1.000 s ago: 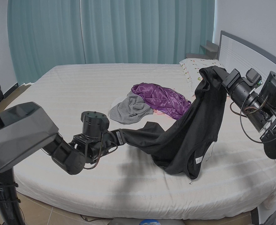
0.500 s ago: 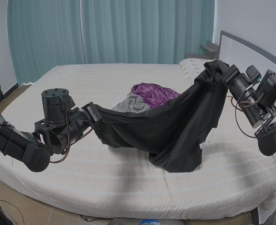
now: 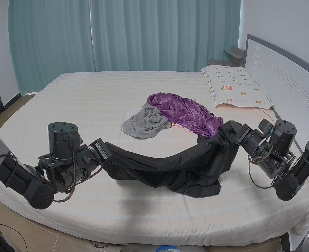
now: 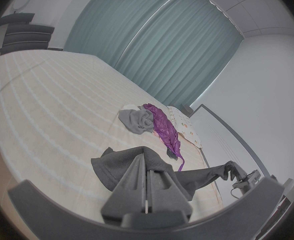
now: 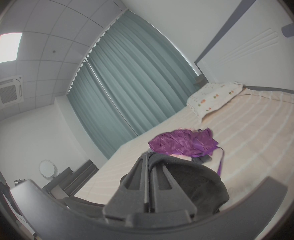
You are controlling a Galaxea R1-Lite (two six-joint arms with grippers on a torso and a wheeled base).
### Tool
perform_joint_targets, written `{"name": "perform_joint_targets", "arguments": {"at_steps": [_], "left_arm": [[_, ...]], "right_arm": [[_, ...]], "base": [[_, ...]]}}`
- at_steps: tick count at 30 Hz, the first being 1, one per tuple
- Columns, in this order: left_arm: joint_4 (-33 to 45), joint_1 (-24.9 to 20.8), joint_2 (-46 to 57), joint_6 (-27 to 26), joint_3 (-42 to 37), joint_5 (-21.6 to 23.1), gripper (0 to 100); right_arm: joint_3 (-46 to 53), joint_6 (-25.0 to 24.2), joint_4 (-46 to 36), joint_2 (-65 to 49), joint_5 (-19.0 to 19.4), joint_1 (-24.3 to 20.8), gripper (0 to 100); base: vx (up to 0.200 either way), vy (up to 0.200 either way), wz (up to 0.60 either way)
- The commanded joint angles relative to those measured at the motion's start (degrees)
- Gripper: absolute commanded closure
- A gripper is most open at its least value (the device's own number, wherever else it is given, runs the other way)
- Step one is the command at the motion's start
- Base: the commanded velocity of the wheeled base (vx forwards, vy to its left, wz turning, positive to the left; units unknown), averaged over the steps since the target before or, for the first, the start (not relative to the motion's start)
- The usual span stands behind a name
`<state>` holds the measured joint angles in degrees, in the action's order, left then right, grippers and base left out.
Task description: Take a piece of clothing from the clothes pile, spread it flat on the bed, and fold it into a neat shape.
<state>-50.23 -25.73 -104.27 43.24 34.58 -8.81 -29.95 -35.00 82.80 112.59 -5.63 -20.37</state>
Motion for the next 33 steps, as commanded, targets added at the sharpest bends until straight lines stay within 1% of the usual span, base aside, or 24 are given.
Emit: {"name": "perform_joint_targets", "arguments": {"at_steps": [1, 3, 7, 9, 10, 16, 24, 28, 31, 33], "left_arm": [[-2.8, -0.2, -2.9, 1.2, -3.2, 0.3, 100], [-4.9, -0.2, -4.3, 1.4, -4.1, 0.4, 100], [-9.0, -0.2, -6.3, 1.4, -5.3, 0.3, 100], [-9.5, -0.2, -6.5, 1.5, -6.3, 0.3, 100], [-9.5, -0.2, -6.5, 1.5, -6.4, 0.3, 100], [-9.6, 0.0, -6.5, 1.4, -8.1, 0.2, 100], [-11.1, -0.2, -6.5, 1.6, -8.0, -0.1, 100], [-12.7, 0.1, -6.1, 4.2, -7.4, -0.3, 100], [-12.7, 0.2, -5.7, 5.1, -7.7, 0.1, 100], [-12.8, 0.2, -5.6, 5.1, -7.8, 0.0, 100]], "right_arm": [[3.6, -0.2, 0.3, 2.1, -0.3, 0.1, 100], [5.1, -1.6, 0.3, 2.3, -0.3, 0.1, 100], [7.8, -7.6, 2.5, 2.5, 0.4, -0.2, 100], [8.1, -8.2, 3.1, 3.3, 0.3, -0.6, 100], [8.1, -8.2, 3.1, 3.5, 0.3, -0.7, 100], [8.2, -8.5, 3.8, 2.8, 0.3, -0.6, 100], [8.2, -8.6, 3.9, 2.7, -0.3, -0.9, 100], [8.1, -8.7, 3.9, 2.4, -0.3, -1.7, 100], [8.1, -8.7, 5.2, 2.4, -0.4, -1.5, 100], [8.2, -8.6, 6.9, 2.4, -0.4, -1.5, 100]], "base": [[0.000, 0.000, 0.00], [0.000, 0.000, 0.00], [0.000, 0.000, 0.00], [0.000, 0.000, 0.00], [0.000, 0.000, 0.00], [-0.200, 0.000, 0.00], [0.000, 0.000, 0.00], [0.000, 0.000, 0.00], [0.000, 0.000, 0.00], [0.000, 0.200, 0.00]]}}
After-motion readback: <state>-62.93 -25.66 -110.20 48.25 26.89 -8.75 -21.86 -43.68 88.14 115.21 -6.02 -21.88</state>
